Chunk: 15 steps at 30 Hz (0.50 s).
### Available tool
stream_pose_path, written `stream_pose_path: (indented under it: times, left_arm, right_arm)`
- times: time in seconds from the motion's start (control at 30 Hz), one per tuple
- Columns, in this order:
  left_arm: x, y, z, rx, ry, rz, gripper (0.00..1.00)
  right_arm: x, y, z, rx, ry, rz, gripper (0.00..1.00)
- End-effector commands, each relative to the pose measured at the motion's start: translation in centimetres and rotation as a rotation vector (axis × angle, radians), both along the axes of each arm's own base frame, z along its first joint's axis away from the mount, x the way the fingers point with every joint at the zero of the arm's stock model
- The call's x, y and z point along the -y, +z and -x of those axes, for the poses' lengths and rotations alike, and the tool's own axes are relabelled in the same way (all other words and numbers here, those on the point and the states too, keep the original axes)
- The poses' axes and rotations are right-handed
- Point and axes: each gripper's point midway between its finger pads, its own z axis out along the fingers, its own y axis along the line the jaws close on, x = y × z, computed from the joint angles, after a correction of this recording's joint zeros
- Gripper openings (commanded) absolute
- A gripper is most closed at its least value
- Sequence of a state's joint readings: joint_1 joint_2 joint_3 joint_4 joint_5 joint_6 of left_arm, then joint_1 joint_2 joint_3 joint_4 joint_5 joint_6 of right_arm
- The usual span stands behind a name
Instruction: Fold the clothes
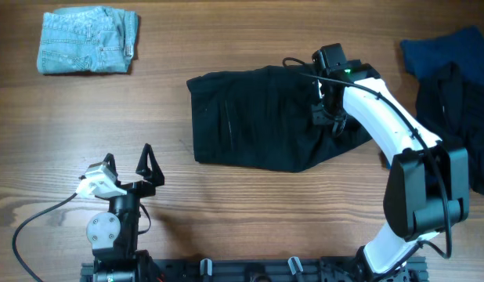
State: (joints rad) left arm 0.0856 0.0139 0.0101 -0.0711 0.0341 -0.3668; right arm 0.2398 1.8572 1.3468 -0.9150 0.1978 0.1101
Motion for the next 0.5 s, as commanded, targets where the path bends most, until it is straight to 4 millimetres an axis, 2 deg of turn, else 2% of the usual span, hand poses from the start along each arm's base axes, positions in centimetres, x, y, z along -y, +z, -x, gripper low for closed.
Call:
stream_pose_path:
  times: [0.0,0.07,0.13,0.23,0.37,0.47]
  left_arm:
    - [-0.3,-0.2,0.0,-0.003,0.014,-0.02,1.0]
    - [-0.3,-0.2,0.0,-0.003,0.014,-0.02,1.0]
    - [-0.3,-0.2,0.0,-0.003,0.014,-0.02,1.0]
    - [-0.3,-0.2,0.0,-0.003,0.013,-0.02,1.0]
    - [-0.3,-0.2,0.0,-0.003,0.013,-0.02,1.0]
    - [-0.2,-0.2,0.0,-0.003,0.01,-0.019,1.0]
  right_arm:
    - [1.1,4.3,-2.1,0.144,-0.071,0.024,0.04]
    - [1.7,5.4,-2.4,0.173,-0.086,0.023,0.04]
    - [2.8,5.7,-2.5,0.184,-0.122,0.032,0.04]
    - [5.8,5.9,-2.4,0.203,-0.26,0.074,0.04]
    - [8.8,5.8,-2.0,0.187,-0.344,0.078,0.04]
    - [9.9,5.5,-1.4,0.162,-0.381,0.064,0.19]
